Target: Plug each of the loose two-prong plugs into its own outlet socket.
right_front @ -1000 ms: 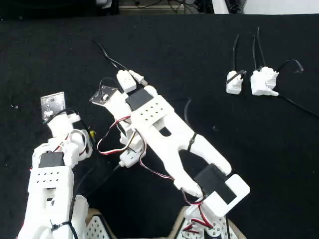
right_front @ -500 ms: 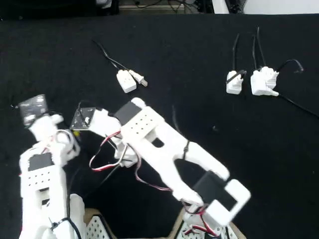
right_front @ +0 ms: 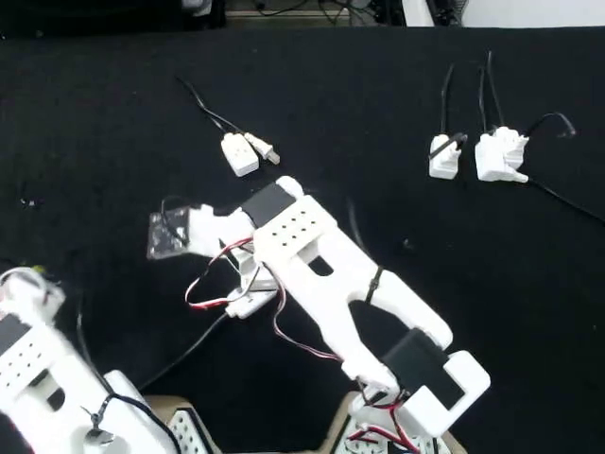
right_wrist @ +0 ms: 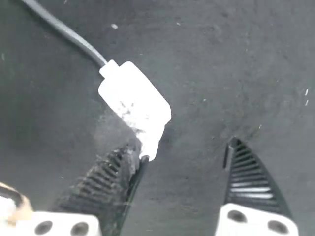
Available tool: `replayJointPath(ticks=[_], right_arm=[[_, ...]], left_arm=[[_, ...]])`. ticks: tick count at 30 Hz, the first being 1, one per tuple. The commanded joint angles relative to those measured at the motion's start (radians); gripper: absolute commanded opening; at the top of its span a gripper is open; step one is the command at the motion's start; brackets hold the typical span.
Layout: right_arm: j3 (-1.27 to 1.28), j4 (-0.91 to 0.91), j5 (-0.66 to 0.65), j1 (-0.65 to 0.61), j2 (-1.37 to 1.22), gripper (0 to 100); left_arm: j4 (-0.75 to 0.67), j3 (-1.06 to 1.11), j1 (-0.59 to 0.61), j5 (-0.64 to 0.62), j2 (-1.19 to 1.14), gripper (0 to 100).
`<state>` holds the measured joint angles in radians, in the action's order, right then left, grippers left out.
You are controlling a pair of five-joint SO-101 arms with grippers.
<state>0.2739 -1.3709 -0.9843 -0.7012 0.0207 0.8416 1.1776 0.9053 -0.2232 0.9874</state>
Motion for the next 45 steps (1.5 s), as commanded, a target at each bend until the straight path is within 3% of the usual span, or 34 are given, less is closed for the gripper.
replayJointPath(ticks=[1, 8, 14, 25, 30, 34, 37, 40, 45], right_arm=[[-0.004, 0.009, -0.164, 0.0, 0.045, 27.5], [0.07, 0.015, -0.334, -0.051, 0.045, 27.6], [0.105, 0.018, -0.328, -0.1, 0.044, 34.6], [0.275, 0.258, -0.328, -0.112, 0.036, 35.1], [0.265, 0.318, -0.267, -0.107, -0.079, 35.0], [0.165, 0.265, -0.264, -0.075, -0.194, 34.8], [0.068, 0.17, -0.265, -0.06, -0.243, 26.7], [-0.01, 0.109, -0.242, -0.06, -0.255, 2.6], [-0.104, 0.091, -0.066, -0.012, -0.252, 1.6]], left_arm=[[0.046, -0.053, 0.14, 0.052, 0.011, 21], [0.078, -0.051, 0.291, 0.048, 0.011, 21], [0.074, -0.019, 0.26, 0.046, 0.018, 21], [0.078, -0.021, 0.26, 0.048, 0.018, 21], [0.08, -0.019, 0.257, 0.051, 0.018, 21], [0.1, -0.022, 0.257, 0.051, 0.018, 21], [0.1, -0.024, 0.257, 0.051, 0.018, 21], [0.1, -0.024, 0.257, 0.051, 0.018, 21], [0.1, -0.024, 0.257, 0.052, 0.018, 21]])
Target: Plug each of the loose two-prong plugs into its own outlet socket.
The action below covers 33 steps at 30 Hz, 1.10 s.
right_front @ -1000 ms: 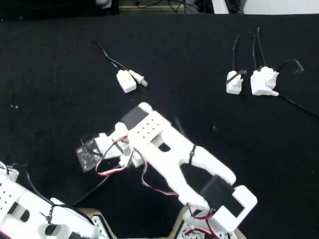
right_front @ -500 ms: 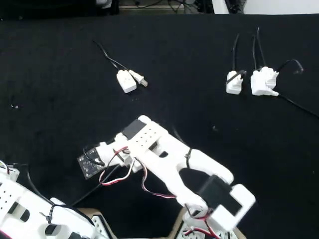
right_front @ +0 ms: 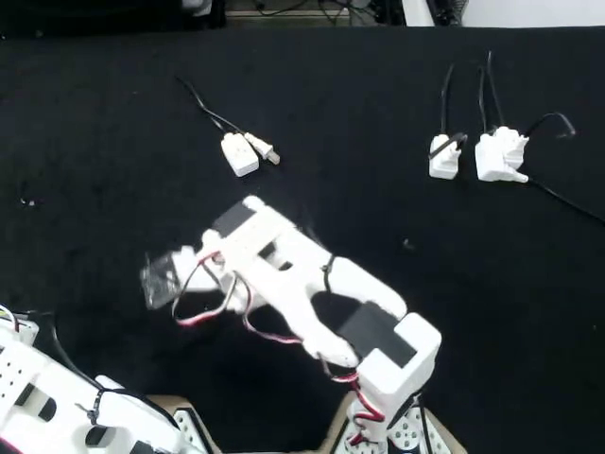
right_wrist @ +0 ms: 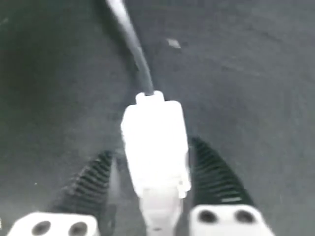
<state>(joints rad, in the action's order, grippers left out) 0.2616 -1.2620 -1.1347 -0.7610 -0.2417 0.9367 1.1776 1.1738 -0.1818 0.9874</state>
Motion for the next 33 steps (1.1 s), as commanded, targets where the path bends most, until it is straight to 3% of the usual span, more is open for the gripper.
replayJointPath(ticks=[1, 4, 14, 20, 23, 29, 33], right_arm=[[-0.108, -0.035, 0.11, 0.066, 0.019, 1.1], [-0.12, -0.057, 0.206, 0.114, 0.085, 1.1], [-0.125, -0.184, 0.709, 0.259, 0.51, 1.1], [-0.119, -0.089, 0.902, 0.503, 0.601, 1.1], [-0.099, -0.015, 0.979, 0.617, 0.57, 1.1], [-0.082, 0.158, 1.111, 0.709, 0.407, 1.1], [-0.082, 0.275, 1.158, 0.729, 0.266, 1.1]], left_arm=[[0.005, -0.022, -0.012, 0.011, 0.018, 21], [0.005, -0.021, -0.013, 0.011, 0.018, 21], [0.005, -0.022, -0.042, 0.011, 0.018, 21], [0.005, -0.019, -0.193, 0.014, 0.018, 21], [0.005, -0.022, -0.302, 0.078, 0.018, 21], [0.0, -0.019, -0.585, 0.218, 0.018, 21], [0.005, -0.018, -0.717, 0.245, 0.017, 21]])
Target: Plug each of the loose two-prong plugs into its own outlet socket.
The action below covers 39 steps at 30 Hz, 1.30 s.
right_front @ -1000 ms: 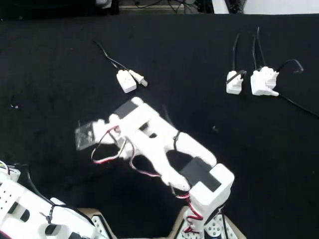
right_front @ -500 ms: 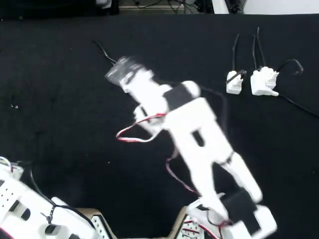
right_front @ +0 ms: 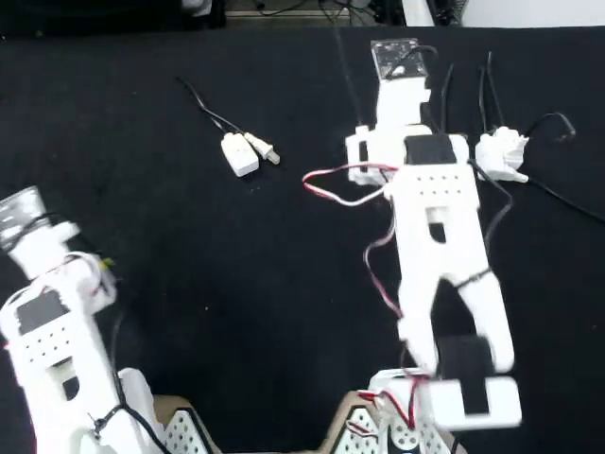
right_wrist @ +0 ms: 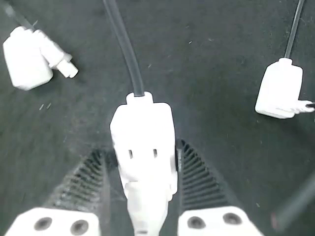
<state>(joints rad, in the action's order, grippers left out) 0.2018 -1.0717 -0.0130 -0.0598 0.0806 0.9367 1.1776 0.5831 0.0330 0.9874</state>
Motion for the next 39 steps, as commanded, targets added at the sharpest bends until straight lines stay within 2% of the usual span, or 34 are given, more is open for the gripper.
replayJointPath(ticks=[1, 5, 9, 16, 22, 30, 39], right_arm=[[-0.024, 0.104, 0.044, 0.032, -0.091, 1.1], [-0.091, 0.107, 0.049, 0.094, -0.219, 1.1], [-0.225, 0.015, 0.049, 0.129, -0.337, 1.1], [-0.503, -0.074, 0.051, 0.172, -0.552, 1.1], [-0.667, -0.137, 0.052, 0.161, -0.69, 1.1], [-0.716, -0.284, 0.051, 0.083, -0.581, 1.1], [-0.728, -0.298, 0.051, 0.012, -0.469, 1.1]], left_arm=[[0.005, -0.012, -0.147, 0.029, 0.015, 21], [-0.041, 0.082, -0.206, -0.005, 0.018, 21], [-0.124, 0.148, -0.196, -0.011, 0.02, 21], [-0.137, 0.156, -0.174, -0.018, 0.02, 21], [-0.138, 0.16, -0.177, -0.018, 0.02, 21], [-0.181, 0.188, -0.18, -0.014, 0.02, 21], [-0.176, 0.188, -0.182, -0.014, 0.02, 21]])
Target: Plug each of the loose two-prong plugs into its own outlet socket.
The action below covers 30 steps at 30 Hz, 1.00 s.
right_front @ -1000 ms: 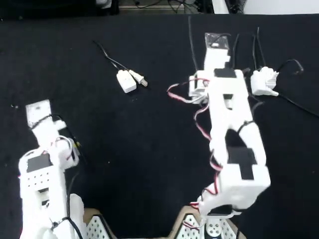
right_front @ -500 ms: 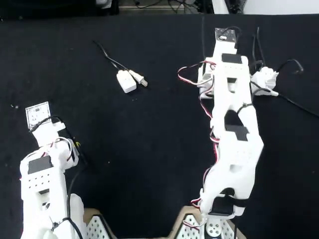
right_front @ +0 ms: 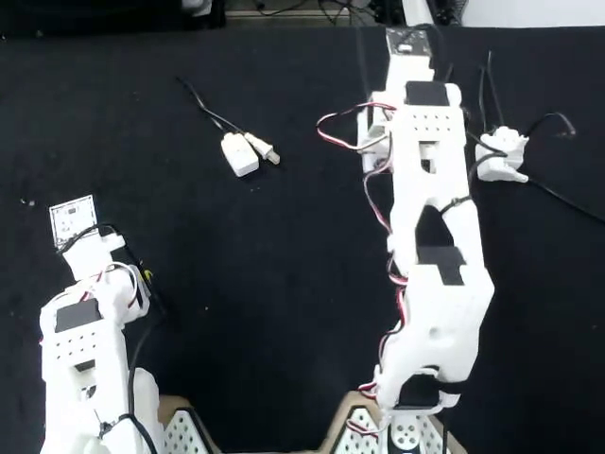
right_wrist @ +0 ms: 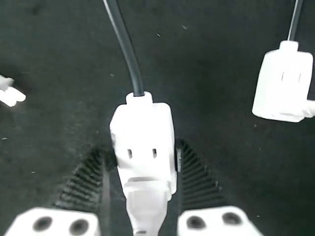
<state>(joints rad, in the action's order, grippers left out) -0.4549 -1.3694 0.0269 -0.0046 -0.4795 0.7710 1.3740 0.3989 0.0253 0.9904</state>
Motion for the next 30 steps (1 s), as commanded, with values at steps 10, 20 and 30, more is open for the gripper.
replayJointPath(ticks=[10, 20, 30], right_arm=[[-0.099, 0.068, 0.011, -0.153, 0.025, 1.1], [-0.134, 0.158, 0.011, -0.049, -0.191, 1.1], [-0.217, 0.068, 0.012, -0.126, -0.196, 1.1]], left_arm=[[-0.008, -0.008, 0.008, -0.005, 0.017, 21], [-0.009, -0.008, 0.008, -0.005, 0.017, 21], [-0.008, -0.008, 0.008, -0.005, 0.017, 21]])
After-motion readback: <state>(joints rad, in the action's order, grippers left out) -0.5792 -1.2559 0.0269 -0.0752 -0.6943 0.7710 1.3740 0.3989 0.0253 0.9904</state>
